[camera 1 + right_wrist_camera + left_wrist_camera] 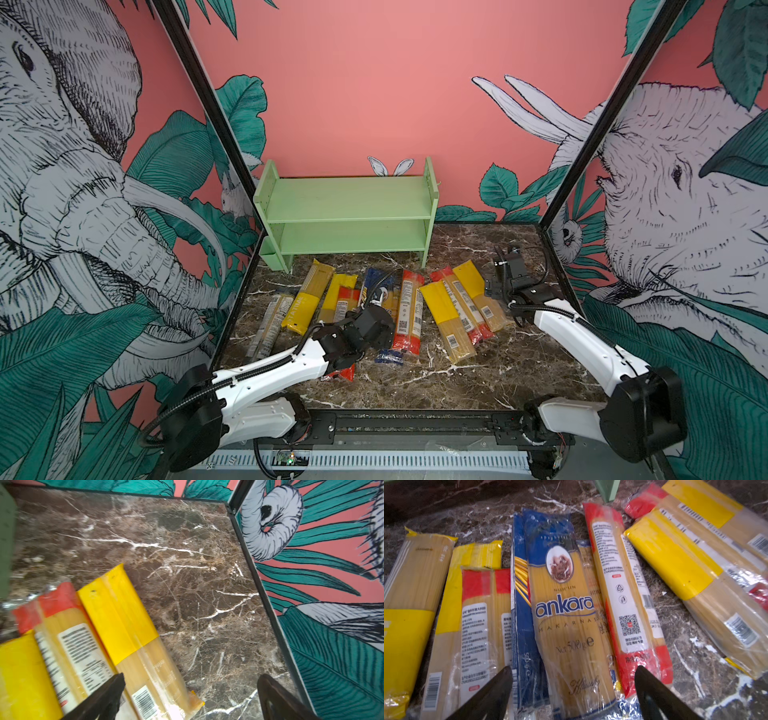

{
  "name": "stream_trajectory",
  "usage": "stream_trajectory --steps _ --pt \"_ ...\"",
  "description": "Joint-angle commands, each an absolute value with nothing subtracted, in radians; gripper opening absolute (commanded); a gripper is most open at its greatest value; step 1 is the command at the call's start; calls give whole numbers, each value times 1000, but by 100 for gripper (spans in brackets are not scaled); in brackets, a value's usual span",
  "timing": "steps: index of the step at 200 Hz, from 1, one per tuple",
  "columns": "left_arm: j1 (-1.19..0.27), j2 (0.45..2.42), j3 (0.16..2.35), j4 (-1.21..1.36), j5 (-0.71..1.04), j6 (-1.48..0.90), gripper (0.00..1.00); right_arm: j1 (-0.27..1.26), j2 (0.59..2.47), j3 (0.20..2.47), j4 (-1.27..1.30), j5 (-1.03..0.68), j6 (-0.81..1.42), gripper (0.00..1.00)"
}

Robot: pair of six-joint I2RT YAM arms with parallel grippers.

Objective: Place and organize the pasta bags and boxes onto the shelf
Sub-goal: 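Reach the left gripper down to the Ankara spaghetti pack while the right gripper shifts, then close the left gripper on the Ankara pack and lift it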

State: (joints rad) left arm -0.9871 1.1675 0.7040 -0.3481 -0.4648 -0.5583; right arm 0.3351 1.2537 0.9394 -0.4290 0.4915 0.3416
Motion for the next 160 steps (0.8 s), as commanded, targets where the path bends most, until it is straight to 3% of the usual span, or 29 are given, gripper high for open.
stream_trajectory --steps 1,133,160 --pt "-1017 1223 700 -423 -553 -709 93 344 1213 922 -441 425 363 99" --pt "-1026 1578 827 -421 -557 -761 93 344 1146 862 -451 393 345 99" --pt "-1028 1634 848 -431 -544 -768 89 344 1142 855 -459 406 342 99"
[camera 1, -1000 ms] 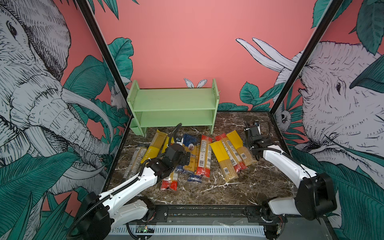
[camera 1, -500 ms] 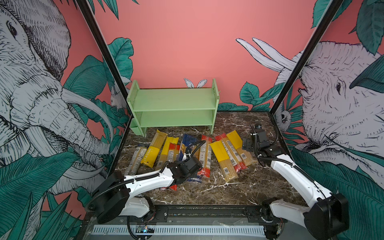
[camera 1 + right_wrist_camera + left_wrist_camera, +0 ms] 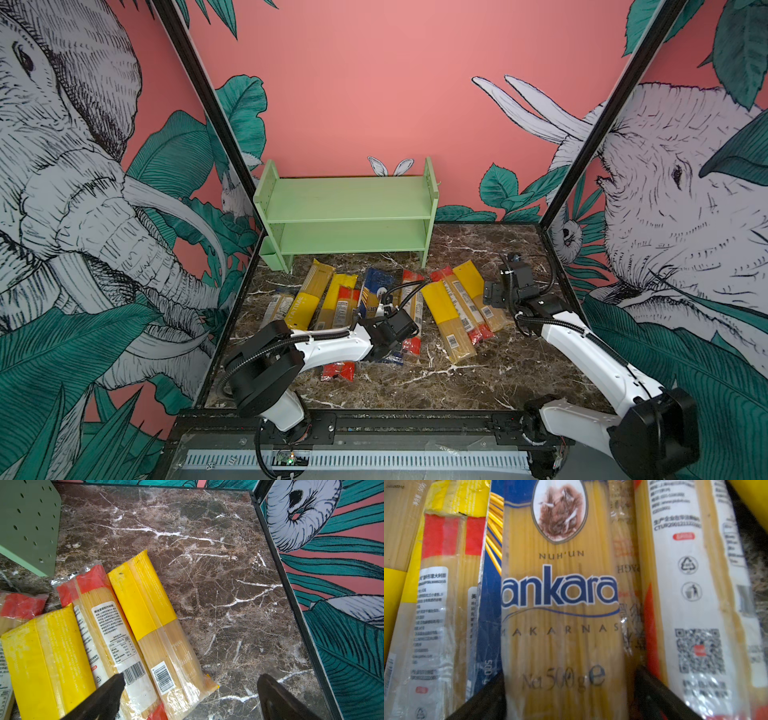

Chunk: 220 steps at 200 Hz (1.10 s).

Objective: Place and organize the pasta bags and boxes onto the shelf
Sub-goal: 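Close the left gripper on the Ankara pack and lift it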

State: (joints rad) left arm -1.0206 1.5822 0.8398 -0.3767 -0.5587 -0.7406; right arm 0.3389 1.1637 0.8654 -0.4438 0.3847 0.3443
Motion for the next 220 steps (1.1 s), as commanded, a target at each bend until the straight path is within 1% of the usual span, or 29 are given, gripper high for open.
stream_trajectory --steps 1,18,43,79,98,116,134,156,175,192,220 --pt "-1028 1636 849 -432 -544 -767 89 344 1143 855 -460 407 341 99" --pt "-1027 1651 846 -436 -533 -775 86 343 1140 857 -463 412 339 99" --pt "-1028 1651 827 -440 -512 -777 76 343 1135 857 -466 413 338 99" --pt "-1029 1650 793 -465 -486 -800 70 342 1134 859 -467 412 335 99" --pt "-1030 1660 776 -465 -480 -810 59 343 1132 857 -463 414 335 99" --pt "-1030 1668 773 -474 -473 -817 41 343 1132 859 -467 415 337 99" --pt "-1032 1652 768 -482 -474 -821 26 342 1131 865 -473 408 338 99" --pt "-1032 1595 755 -491 -487 -817 15 342 1120 863 -479 399 347 99" --pt "-1032 1526 753 -519 -516 -803 9 341 1109 858 -485 396 351 99" --pt "-1032 1455 755 -541 -543 -784 0 342 1100 857 -486 384 353 99" --pt "-1032 1332 752 -533 -558 -726 0 343 1093 862 -497 383 361 99"
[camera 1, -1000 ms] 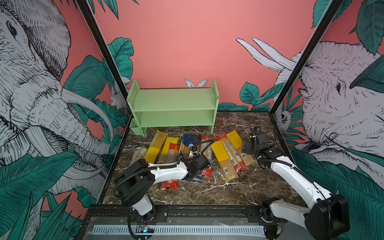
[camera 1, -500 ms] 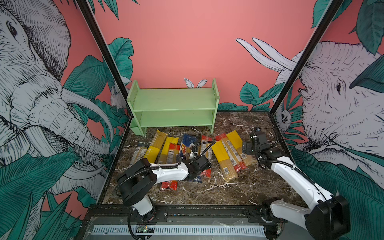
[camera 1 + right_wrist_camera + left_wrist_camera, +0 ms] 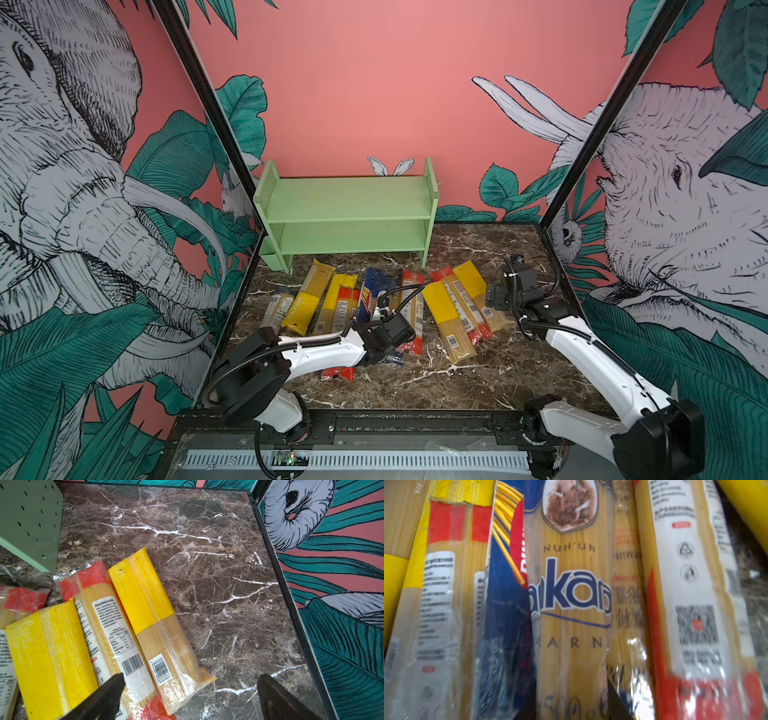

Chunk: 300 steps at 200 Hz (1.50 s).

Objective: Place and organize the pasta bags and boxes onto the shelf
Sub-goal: 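Close the left gripper on the Ankara pack and lift it, then carry the Ankara pack with the left gripper to the shelf's top tier end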

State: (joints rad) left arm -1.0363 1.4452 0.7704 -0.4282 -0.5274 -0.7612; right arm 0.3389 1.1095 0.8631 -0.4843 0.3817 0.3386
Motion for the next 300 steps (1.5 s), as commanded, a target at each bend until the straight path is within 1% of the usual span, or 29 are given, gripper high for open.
stream_trajectory --steps 1,42,70,109,150,181,222,247,253,300 --pt "-1032 1328 751 -533 -558 -724 0 343 1092 863 -497 383 361 99" --pt "-1032 1184 767 -578 -596 -669 0 343 1088 870 -496 344 358 99" --pt "-1032 1104 823 -665 -635 -618 0 344 1086 883 -501 285 339 99" --pt "-1032 1008 937 -780 -708 -551 0 345 1062 898 -504 83 339 99" --pt "-1014 1001 1120 -894 -817 -469 0 366 1016 897 -441 -97 389 99" --pt "-889 1025 1250 -913 -786 -351 0 422 1034 943 -405 -152 408 99" --pt "-781 1106 1475 -880 -800 -149 0 507 1108 1042 -400 -130 387 99" --pt "-707 1169 1596 -838 -736 -50 0 547 1166 1106 -395 -153 372 99" --pt "-665 1183 1618 -827 -724 -35 0 558 1177 1123 -396 -153 366 99" --pt "-470 1300 1725 -781 -569 24 0 622 1295 1257 -398 -187 341 99"
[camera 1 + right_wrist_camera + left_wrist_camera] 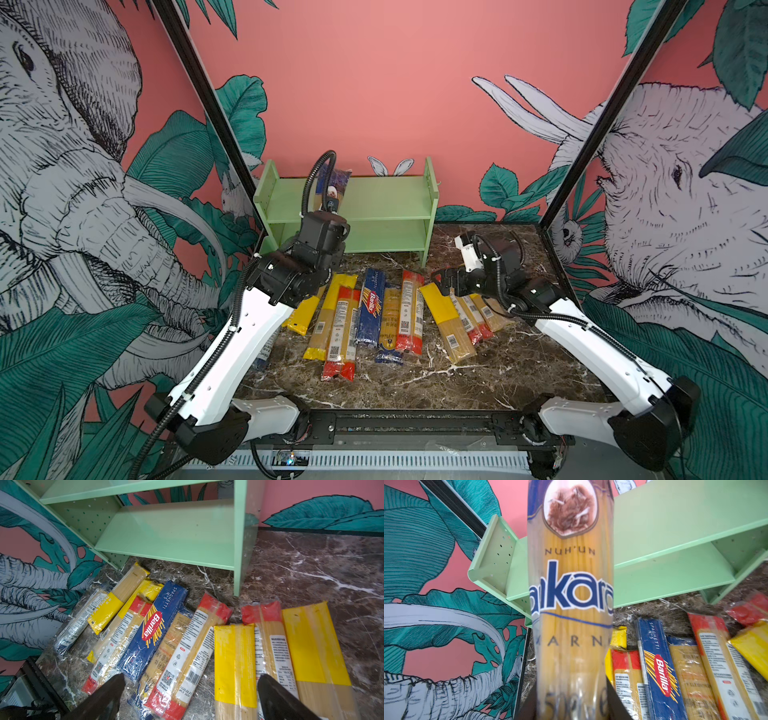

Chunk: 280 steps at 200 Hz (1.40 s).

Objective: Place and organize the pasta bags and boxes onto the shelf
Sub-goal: 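Carry the Ankara pack with the left gripper to the shelf's top tier end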

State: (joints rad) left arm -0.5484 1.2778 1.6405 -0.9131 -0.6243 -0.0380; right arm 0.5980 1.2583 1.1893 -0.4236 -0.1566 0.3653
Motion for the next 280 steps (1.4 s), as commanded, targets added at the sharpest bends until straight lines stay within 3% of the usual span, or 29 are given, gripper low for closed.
stream_trajectory --steps 1,67,125,271,280 --pt "-467 1302 1729 -779 -566 25 0 624 1300 1263 -397 -190 340 99" --pt "-266 1504 1936 -720 -468 85 0 639 1440 1425 -428 -194 316 99" --pt "-124 1627 1904 -597 -362 102 0 640 1523 1506 -456 -153 305 99" --pt "-41 1759 1935 -549 -425 183 0 638 1673 1623 -491 -142 276 99" --pt "-35 1758 1939 -553 -428 186 4 638 1677 1628 -491 -143 277 99"
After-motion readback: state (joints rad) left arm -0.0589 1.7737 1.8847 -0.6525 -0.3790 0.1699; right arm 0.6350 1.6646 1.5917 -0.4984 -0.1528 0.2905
